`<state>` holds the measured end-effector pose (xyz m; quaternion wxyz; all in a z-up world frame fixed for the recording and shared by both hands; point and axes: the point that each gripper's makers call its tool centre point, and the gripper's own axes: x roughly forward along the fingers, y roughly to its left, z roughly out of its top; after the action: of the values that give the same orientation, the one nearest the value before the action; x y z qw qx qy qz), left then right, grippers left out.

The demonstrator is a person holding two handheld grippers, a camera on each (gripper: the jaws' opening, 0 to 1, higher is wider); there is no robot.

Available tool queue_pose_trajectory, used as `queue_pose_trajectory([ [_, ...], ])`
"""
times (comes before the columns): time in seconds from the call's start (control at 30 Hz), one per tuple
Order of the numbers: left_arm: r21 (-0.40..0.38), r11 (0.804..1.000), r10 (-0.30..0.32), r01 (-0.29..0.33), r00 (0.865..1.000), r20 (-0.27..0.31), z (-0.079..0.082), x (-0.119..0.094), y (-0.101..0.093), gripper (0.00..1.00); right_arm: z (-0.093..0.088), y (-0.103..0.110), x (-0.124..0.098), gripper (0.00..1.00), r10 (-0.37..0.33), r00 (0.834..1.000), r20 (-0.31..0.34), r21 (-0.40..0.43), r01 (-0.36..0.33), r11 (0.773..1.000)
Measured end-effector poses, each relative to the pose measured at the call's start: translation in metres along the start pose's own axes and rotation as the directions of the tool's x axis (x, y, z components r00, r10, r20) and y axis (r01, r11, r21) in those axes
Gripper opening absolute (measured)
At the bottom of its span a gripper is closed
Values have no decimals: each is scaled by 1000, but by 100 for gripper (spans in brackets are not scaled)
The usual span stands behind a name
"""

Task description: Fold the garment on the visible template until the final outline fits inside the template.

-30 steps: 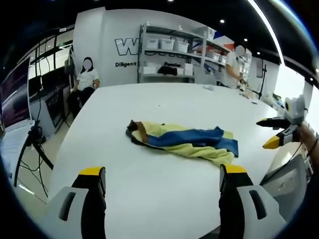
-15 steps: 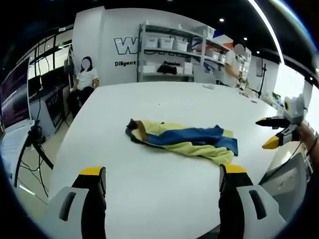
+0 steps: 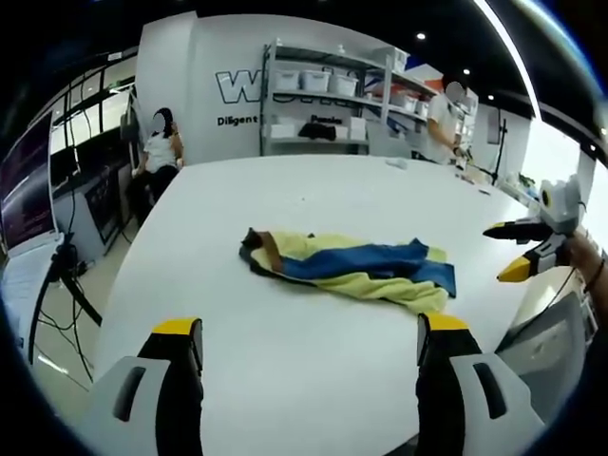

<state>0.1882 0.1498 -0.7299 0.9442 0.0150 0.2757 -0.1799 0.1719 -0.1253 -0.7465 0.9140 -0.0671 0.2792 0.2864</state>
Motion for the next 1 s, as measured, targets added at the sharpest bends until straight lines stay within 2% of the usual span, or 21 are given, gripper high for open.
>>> queue_pose_trajectory([
  [0.17, 5, 1000, 0, 0, 1000, -6, 4, 9, 5, 91, 10, 1, 12, 81, 21, 1000, 10, -20, -21, 1000],
  [0.3, -4, 1000, 7, -7, 1000, 0, 8, 14, 12, 90, 18, -3, 22, 86, 11, 1000, 22, -32, -11, 999],
  [0.77, -10, 1000, 21, -21, 1000, -11, 18, 43, 36, 88, 38, -8, 63, 78, 60, 998, 23, -74, -58, 996],
  [1.0, -4, 1000, 31, -31, 999, -14, 25, 71, 52, 88, 40, -6, 92, 75, 94, 996, 0, -94, -94, 991],
])
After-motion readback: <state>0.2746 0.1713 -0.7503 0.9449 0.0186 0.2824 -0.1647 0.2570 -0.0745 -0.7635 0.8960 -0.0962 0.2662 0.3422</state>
